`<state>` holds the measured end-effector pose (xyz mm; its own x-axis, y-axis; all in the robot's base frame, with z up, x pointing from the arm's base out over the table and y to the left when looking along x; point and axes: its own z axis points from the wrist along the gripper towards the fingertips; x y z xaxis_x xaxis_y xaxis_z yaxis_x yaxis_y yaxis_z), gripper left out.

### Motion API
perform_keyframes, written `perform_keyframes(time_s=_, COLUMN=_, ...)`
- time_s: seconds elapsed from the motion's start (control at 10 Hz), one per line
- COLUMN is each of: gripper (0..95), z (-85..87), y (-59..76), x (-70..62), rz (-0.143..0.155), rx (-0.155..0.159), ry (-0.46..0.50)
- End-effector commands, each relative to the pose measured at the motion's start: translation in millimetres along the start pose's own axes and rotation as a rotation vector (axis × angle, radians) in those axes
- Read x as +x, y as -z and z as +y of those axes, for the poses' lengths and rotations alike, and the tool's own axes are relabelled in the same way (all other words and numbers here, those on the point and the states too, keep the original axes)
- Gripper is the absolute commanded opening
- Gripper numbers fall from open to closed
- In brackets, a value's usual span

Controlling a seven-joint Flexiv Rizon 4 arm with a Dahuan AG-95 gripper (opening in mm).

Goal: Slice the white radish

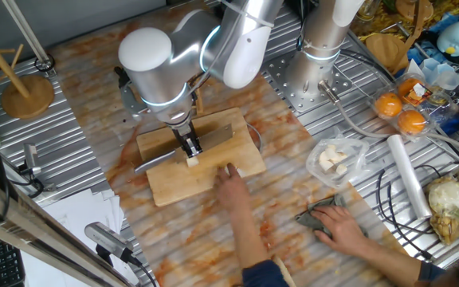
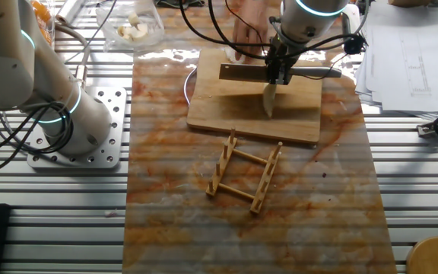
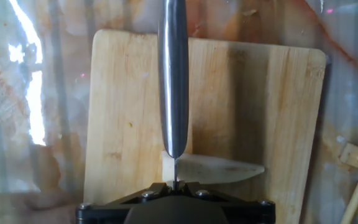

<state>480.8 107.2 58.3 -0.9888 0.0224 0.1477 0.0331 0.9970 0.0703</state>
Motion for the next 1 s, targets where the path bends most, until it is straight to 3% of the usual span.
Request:
perform_keyframes(time_s=0.1, gripper=0.0, z=2.7, y=-18.2, x=-4.4, rz=-0.017, rx=0.000, ry=0.004)
perform_keyframes(time_s=0.3, gripper=0.0, z=2.7, y=-32.1, x=-4.5, rz=-0.013, rx=0.011, ry=0.028)
perform_keyframes(time_s=0.6, gripper=0.0, z=8.3, y=-35.6, x=-2.7, rz=-0.021, rx=-0.020, ry=0.027)
perform_keyframes(time_s=0.8, gripper=0.0, z=8.5, y=-34.1, x=-2.6, rz=-0.013, rx=0.023, ry=0.060)
perform_keyframes(time_s=1.0, gripper=0.0, z=8.5, y=-33.0, x=-2.4, rz=-0.010, rx=0.023, ry=0.078)
